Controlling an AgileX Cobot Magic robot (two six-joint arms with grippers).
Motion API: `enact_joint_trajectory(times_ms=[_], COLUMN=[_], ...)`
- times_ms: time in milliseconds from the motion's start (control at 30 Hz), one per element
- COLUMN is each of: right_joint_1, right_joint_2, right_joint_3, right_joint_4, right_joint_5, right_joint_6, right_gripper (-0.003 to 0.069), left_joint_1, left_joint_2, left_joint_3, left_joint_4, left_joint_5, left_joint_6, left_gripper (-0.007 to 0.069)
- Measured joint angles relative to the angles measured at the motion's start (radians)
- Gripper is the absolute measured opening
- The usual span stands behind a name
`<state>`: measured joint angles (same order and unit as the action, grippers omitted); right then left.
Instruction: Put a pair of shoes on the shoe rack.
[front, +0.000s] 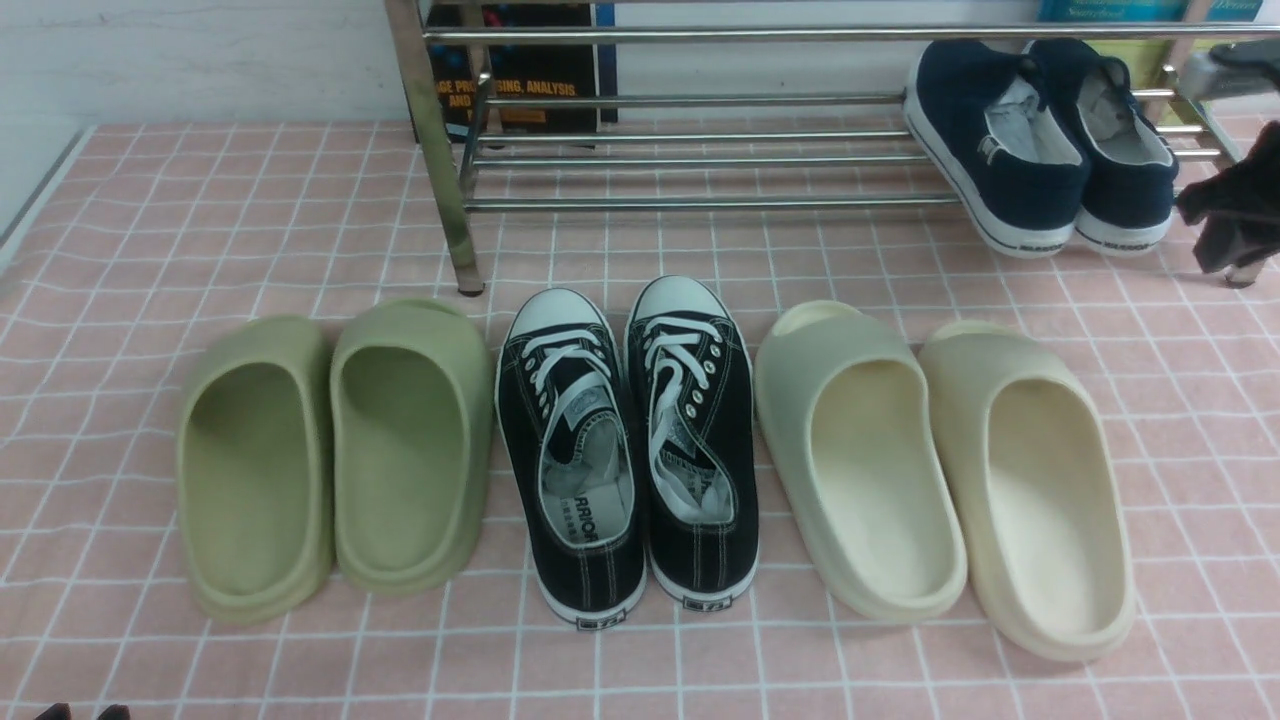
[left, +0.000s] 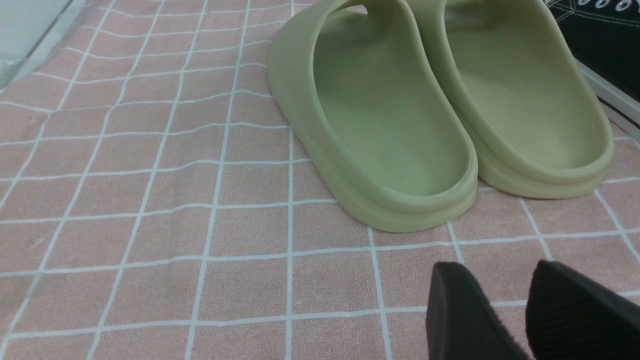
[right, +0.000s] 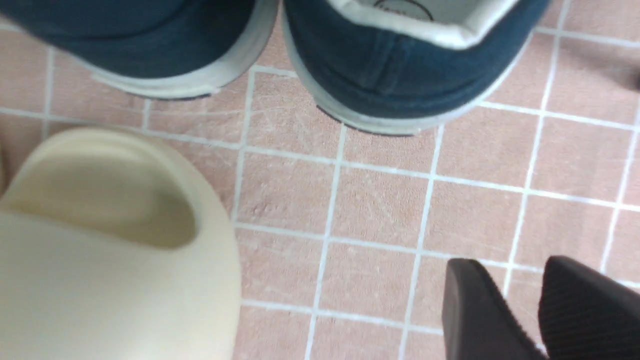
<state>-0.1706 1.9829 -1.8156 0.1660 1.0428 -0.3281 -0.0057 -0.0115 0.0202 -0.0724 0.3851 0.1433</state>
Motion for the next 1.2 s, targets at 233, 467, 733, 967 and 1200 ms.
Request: enact_joint_trajectory(times_ms=[233, 467, 733, 967, 1200], right_joint_1=[0.000, 0.002, 0.105, 0.269, 0.292], right_joint_2=[-0.282, -0.557, -0.980, -1.297, -1.518], right_joint_3=[0.000, 0.129, 0.701, 1.205, 1.486], right_joint_4=[0.067, 0.102, 0.151, 0.197, 0.289], right_joint_5=[0.057, 0.023, -0.333, -0.546, -0.763], right_joint_6=[0.000, 0.001, -0.029, -0.090, -0.092], right_gripper=[0.0049, -0.0018, -0.0015, -0.0010, -0.0008], left_joint_1=[0.000, 0.000, 0.000, 0.000, 0.000], left_joint_2=[0.000, 0.000, 0.000, 0.000, 0.000], left_joint_3=[0.000, 0.000, 0.000, 0.000, 0.000], left_joint_4=[0.000, 0.000, 0.000, 0.000, 0.000], left_joint_5=[0.000, 0.000, 0.000, 0.000, 0.000], left_joint_6=[0.000, 0.000, 0.000, 0.000, 0.000], left_gripper=[0.0239, 0.0239, 0.0239, 0.0239, 0.0239])
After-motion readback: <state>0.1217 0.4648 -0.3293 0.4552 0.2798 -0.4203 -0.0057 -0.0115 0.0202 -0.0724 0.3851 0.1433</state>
